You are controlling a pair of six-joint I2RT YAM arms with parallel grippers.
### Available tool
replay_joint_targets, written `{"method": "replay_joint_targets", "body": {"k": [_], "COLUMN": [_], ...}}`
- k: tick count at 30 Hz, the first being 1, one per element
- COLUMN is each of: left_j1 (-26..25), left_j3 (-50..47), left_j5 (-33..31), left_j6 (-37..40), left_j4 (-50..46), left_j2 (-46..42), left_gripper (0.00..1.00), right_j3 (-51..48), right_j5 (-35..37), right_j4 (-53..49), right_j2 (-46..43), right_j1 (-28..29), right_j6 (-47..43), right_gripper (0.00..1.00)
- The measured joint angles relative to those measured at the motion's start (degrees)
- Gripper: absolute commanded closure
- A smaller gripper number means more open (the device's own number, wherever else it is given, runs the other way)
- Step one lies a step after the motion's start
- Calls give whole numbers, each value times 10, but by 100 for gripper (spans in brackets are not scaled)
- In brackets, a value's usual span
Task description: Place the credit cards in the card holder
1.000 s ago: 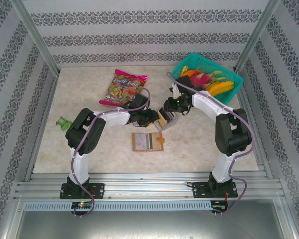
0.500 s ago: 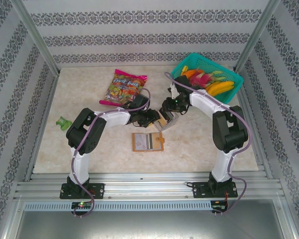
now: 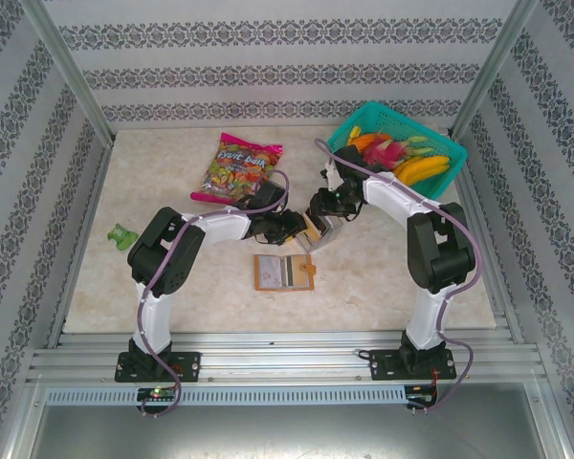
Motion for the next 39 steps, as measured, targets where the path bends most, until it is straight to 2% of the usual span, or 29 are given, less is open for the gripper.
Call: {"method": "replay_joint_targets", "body": {"k": [39], "left_j1": [0], "left_j3": [0], "left_j5": [0], "left_j6": [0], "left_j4": [-2], "left_j2": [0], "left_gripper": [57], "right_j3": [3], "right_j5": [0], "right_j4": [-12], "right_j2": [-19], "right_j1": [0], "right_j6": [4], "right_gripper": [74]}}
